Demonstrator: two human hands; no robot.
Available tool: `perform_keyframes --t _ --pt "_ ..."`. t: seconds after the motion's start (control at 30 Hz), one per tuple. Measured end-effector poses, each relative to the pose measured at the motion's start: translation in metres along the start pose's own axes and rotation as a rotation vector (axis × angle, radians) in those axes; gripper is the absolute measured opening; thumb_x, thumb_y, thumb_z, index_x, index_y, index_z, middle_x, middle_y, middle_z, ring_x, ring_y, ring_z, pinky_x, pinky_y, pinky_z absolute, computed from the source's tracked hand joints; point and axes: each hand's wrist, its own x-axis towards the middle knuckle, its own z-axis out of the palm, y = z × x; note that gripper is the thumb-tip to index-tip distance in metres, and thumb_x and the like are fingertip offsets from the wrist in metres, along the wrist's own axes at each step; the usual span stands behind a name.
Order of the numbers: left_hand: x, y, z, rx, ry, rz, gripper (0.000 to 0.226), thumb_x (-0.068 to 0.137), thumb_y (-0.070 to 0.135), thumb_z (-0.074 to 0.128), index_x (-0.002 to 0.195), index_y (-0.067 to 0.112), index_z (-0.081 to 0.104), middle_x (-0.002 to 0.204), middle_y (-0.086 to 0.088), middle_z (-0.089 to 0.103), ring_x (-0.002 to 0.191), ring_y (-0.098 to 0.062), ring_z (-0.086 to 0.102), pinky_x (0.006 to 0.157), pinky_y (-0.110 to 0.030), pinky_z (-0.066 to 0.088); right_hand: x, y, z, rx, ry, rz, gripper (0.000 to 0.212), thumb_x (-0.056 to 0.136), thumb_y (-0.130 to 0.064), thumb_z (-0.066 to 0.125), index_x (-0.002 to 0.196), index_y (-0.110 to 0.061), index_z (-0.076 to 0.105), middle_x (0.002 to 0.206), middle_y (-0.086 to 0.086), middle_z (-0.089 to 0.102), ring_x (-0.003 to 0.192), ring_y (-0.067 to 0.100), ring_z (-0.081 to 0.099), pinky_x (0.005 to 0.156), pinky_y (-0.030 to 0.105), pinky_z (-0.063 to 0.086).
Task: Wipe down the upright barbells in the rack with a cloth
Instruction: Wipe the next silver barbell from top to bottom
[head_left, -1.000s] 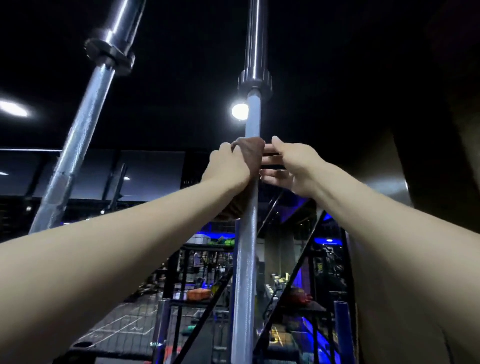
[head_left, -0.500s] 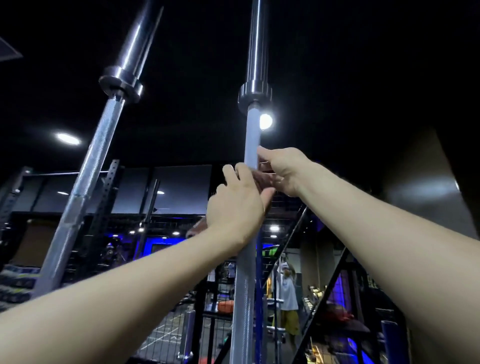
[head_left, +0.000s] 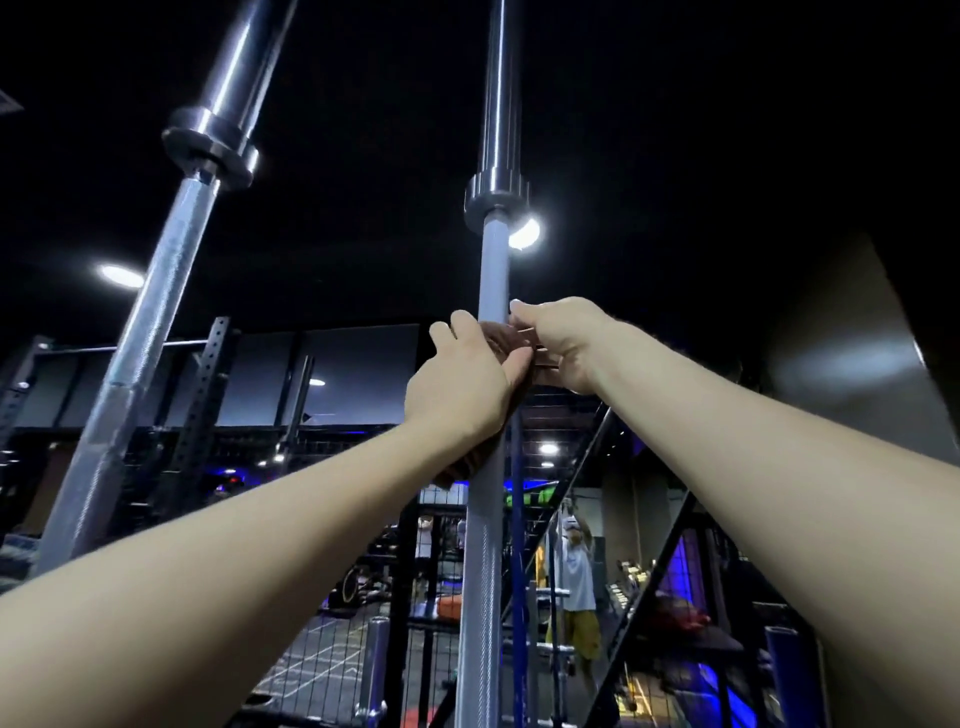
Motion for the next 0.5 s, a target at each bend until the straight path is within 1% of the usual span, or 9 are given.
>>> perform_keyframes --t 0.03,0.07,0.1,0.17,0.2,0.27,0.33,0.43,0.5 --pt "-0.009 -0.003 0.002 0.017 -0.018 0.014 0.055 0.092 0.056 0.043 0.117 0.008 0.033 0.119 -0.011 0.039 0.102 -0.039 0.056 0.068 -0.037 0.033 -0.001 0.001 0.004 0.002 0.008 -0.004 0.022 0.096 -0.028 0.055 0.089 -0.009 0.063 0.077 0.007 0.061 0.059 0.017 0.056 0.054 0.024 0.047" --pt "-0.017 -0.005 0.002 0.04 -0.035 0.026 0.054 0.092 0.056 0.042 0.117 0.009 0.032 0.118 -0.01 0.039 0.102 -0.039 0.056 0.068 -0.037 0.032 -0.002 0.001 0.006 0.007 0.023 -0.012 0.022 0.095 -0.028 0.056 0.096 -0.007 0.063 0.078 0.008 0.061 0.058 0.017 0.056 0.053 0.024 0.048" --pt "-0.022 -0.005 0.002 0.064 -0.042 0.036 0.054 0.092 0.057 0.042 0.116 0.009 0.032 0.117 -0.009 0.039 0.101 -0.039 0.056 0.067 -0.037 0.032 -0.003 0.001 0.007 0.013 0.037 -0.019 0.024 0.095 -0.027 0.057 0.101 -0.005 0.064 0.08 0.009 0.062 0.06 0.019 0.059 0.057 0.027 0.051" --pt "-0.023 -0.006 0.0 0.108 -0.019 0.054 0.055 0.092 0.058 0.039 0.116 0.009 0.033 0.117 -0.008 0.04 0.1 -0.038 0.057 0.067 -0.037 0.032 -0.003 0.001 0.005 0.01 0.038 -0.024 0.024 0.094 -0.028 0.058 0.1 -0.005 0.065 0.084 0.009 0.066 0.07 0.022 0.063 0.069 0.032 0.054" --pt "-0.019 -0.006 -0.001 0.128 -0.005 0.062 0.056 0.092 0.059 0.038 0.116 0.009 0.034 0.118 -0.008 0.041 0.1 -0.038 0.058 0.066 -0.037 0.033 -0.003 -0.001 0.004 0.001 0.033 -0.026 0.022 0.095 -0.028 0.057 0.096 -0.007 0.065 0.083 0.007 0.066 0.071 0.021 0.063 0.067 0.03 0.053" --pt "-0.009 -0.006 -0.002 0.167 0.003 0.073 0.058 0.092 0.061 0.037 0.115 0.009 0.034 0.117 -0.009 0.043 0.099 -0.038 0.058 0.065 -0.037 0.033 -0.001 -0.001 0.001 -0.007 0.029 -0.016 0.021 0.096 -0.028 0.055 0.088 -0.01 0.063 0.078 0.003 0.064 0.064 0.016 0.062 0.056 0.025 0.047" --pt "-0.002 -0.009 -0.001 0.176 -0.01 0.077 0.058 0.091 0.063 0.036 0.113 0.009 0.034 0.115 -0.008 0.043 0.098 -0.037 0.059 0.064 -0.037 0.032 0.004 0.004 0.002 -0.008 0.036 -0.01 0.02 0.095 -0.028 0.056 0.093 -0.01 0.064 0.079 0.004 0.064 0.061 0.014 0.06 0.051 0.022 0.045" --pt "0.0 -0.016 0.007 0.158 -0.037 0.078 0.059 0.09 0.065 0.034 0.113 0.01 0.034 0.115 -0.009 0.045 0.099 -0.037 0.058 0.065 -0.037 0.032 0.013 0.015 0.007 0.061 0.059 0.001 0.025 0.093 -0.023 0.061 0.103 -0.002 0.067 0.088 0.01 0.064 0.052 0.013 0.059 0.043 0.02 0.044" --pt "0.007 -0.017 0.008 0.136 -0.027 0.081 0.061 0.09 0.066 0.034 0.114 0.01 0.035 0.118 -0.01 0.046 0.101 -0.038 0.058 0.067 -0.037 0.033 0.018 0.023 0.008 0.159 0.042 0.022 0.019 0.091 -0.02 0.063 0.095 -0.001 0.067 0.084 0.012 0.066 0.052 0.015 0.06 0.045 0.022 0.048"
